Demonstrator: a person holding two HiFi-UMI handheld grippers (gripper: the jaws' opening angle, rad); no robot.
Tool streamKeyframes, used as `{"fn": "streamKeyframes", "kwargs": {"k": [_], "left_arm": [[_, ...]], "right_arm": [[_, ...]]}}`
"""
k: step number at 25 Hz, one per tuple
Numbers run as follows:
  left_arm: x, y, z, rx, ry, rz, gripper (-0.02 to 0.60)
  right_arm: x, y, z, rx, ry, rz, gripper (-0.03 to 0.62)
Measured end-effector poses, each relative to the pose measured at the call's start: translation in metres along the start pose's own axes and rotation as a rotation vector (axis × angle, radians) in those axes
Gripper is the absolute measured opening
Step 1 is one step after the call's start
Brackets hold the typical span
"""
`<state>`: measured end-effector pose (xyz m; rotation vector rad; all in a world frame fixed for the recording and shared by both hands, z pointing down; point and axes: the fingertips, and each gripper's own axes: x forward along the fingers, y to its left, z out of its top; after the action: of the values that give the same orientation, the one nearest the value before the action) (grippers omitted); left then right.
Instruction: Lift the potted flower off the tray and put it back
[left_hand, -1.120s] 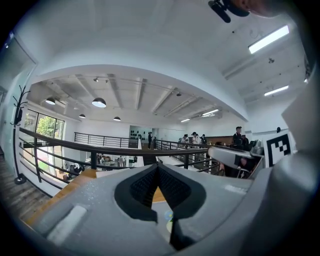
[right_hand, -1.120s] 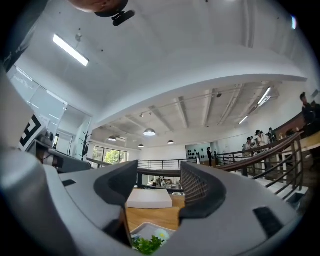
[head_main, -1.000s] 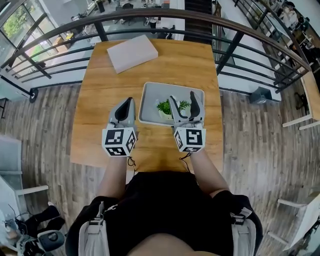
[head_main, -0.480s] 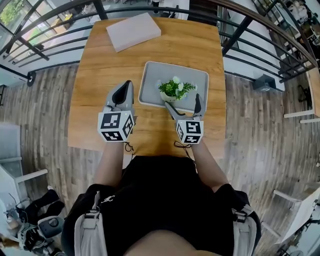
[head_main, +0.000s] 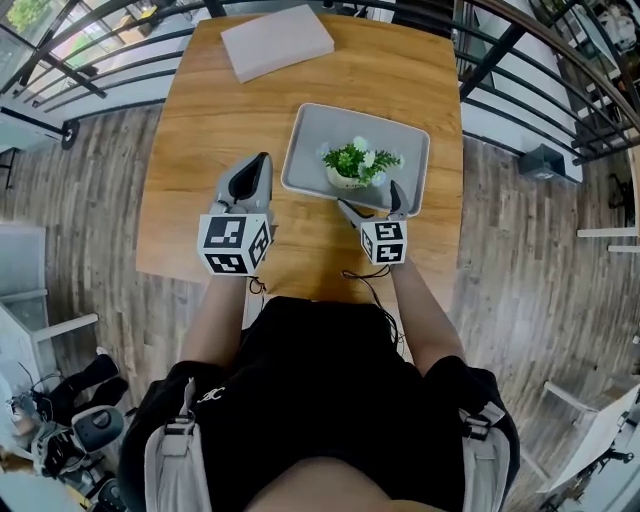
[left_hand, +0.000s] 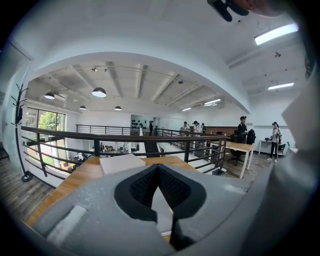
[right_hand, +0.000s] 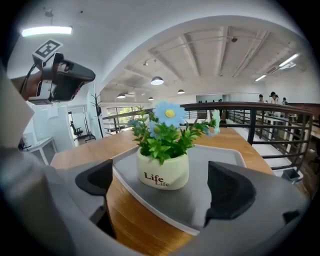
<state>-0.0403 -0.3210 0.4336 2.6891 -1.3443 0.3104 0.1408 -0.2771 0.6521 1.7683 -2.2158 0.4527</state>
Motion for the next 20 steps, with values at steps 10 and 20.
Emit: {"fn": "streamKeyframes", "kwargs": {"k": [10, 20], "left_arm": [[0.008, -0.006, -0.028, 0.005, 0.072, 0.056, 0.015], [0.021, -0.005, -0.066, -0.009, 0.145, 0.107, 0.015]], "right_arm": [[0.046, -0.03, -0.006, -0.176, 0.077, 0.263, 0.578], [0.082, -0.021, 0.008, -0.348, 0.091, 0.546, 0.577]]}}
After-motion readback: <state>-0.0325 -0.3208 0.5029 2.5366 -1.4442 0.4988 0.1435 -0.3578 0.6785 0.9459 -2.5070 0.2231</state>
